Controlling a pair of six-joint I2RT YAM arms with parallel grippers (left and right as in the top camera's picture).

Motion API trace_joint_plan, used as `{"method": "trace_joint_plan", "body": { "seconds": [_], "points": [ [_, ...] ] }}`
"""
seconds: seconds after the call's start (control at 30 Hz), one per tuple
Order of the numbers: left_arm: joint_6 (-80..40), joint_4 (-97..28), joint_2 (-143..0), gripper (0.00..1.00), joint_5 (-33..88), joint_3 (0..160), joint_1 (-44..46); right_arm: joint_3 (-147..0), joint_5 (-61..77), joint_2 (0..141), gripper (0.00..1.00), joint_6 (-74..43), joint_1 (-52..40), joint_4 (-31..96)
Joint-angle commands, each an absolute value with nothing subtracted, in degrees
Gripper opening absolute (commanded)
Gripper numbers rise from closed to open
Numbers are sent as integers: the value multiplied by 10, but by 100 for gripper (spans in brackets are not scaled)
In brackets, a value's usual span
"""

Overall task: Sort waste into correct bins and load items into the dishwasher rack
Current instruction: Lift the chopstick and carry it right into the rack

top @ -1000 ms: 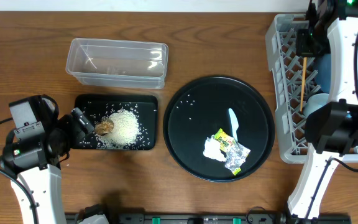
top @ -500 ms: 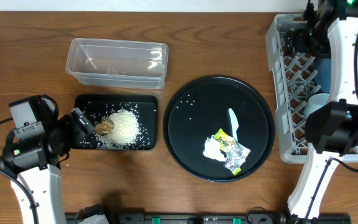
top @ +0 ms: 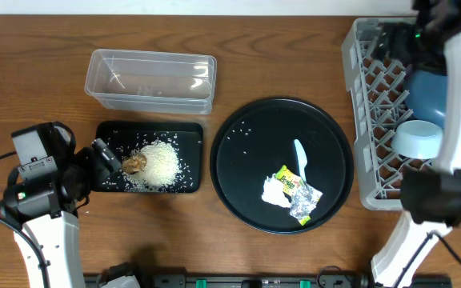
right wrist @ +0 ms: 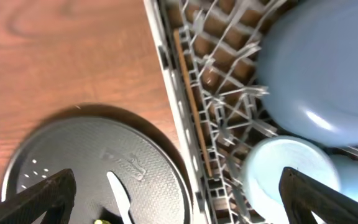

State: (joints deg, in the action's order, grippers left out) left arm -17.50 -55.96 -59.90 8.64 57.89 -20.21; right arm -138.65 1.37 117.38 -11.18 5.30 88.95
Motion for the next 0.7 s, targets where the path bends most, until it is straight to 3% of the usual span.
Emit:
{"method": "trace_joint_plan", "body": {
  "seconds": [0.0, 0.67],
  "points": [
    [-163, -561, -599, 98, 85, 590, -205, -1391, -6, 1153, 99, -137, 50, 901],
    [-164, -561, -599, 98, 85, 590, -205, -1390, 0, 1154, 99, -137, 50, 907]
  ]
}}
